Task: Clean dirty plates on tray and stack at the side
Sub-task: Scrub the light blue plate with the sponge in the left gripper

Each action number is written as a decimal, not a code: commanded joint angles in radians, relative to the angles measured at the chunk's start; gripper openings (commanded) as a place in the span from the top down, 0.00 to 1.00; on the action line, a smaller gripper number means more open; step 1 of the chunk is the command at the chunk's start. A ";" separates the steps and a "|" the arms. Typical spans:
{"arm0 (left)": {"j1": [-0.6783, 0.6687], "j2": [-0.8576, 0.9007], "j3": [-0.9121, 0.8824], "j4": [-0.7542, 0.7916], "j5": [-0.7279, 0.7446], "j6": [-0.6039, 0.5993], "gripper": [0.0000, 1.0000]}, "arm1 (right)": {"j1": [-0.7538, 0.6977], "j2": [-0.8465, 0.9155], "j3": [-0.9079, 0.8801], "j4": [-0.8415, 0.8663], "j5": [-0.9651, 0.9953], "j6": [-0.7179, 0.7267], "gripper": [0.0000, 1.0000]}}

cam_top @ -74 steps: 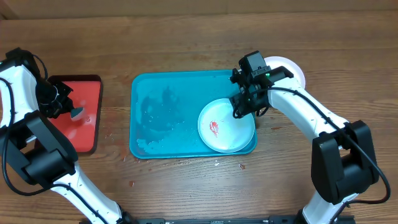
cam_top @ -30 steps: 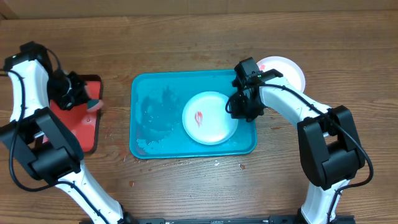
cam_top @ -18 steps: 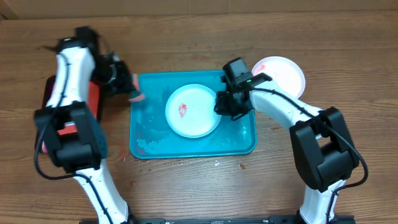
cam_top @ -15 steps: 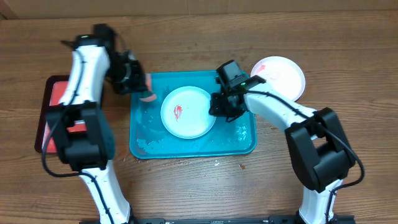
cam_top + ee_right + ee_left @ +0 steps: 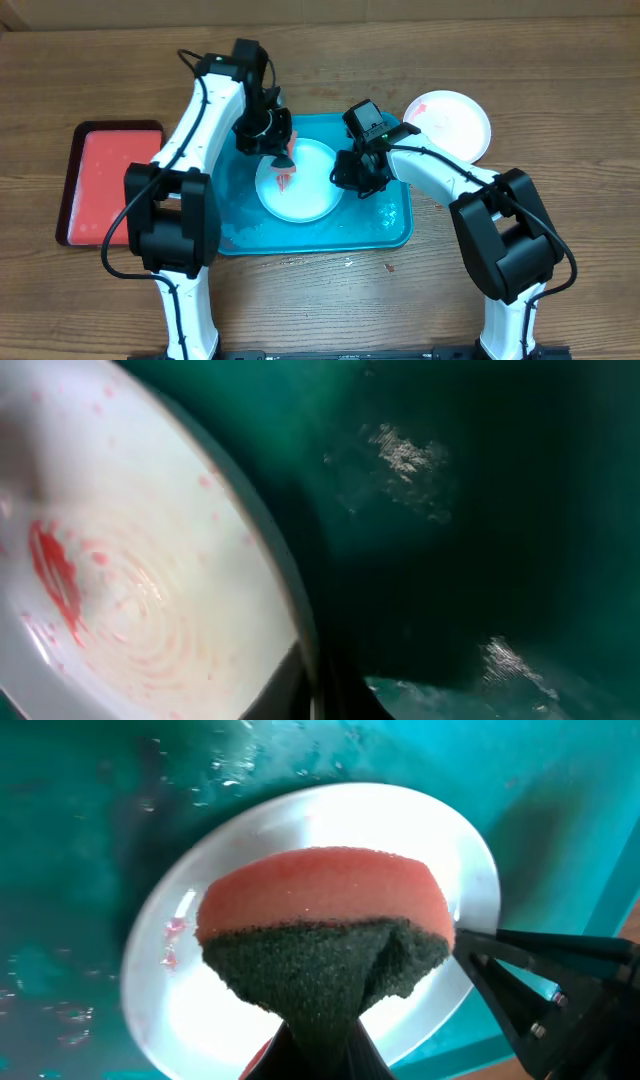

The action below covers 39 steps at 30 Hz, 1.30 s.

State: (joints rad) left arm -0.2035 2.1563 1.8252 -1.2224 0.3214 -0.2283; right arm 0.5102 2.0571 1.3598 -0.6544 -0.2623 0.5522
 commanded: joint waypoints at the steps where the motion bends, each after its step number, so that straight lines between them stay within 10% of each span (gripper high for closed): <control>1: -0.034 -0.018 -0.007 0.000 -0.018 -0.002 0.96 | 0.001 0.046 -0.015 0.012 0.028 0.020 0.96; 22: -0.045 -0.018 -0.338 0.251 -0.034 -0.062 0.93 | -0.001 0.046 -0.015 0.025 0.060 0.050 0.96; 31: 0.014 -0.018 -0.330 0.213 -0.452 -0.063 0.96 | -0.001 0.046 -0.015 0.018 0.060 0.047 0.96; 39: 0.011 -0.018 -0.300 0.276 -0.117 -0.064 0.96 | -0.001 0.046 -0.015 0.026 0.064 0.047 0.96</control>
State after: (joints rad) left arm -0.2073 2.1166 1.5246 -1.0012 0.0666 -0.2855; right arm 0.5106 2.0621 1.3598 -0.6285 -0.2558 0.5953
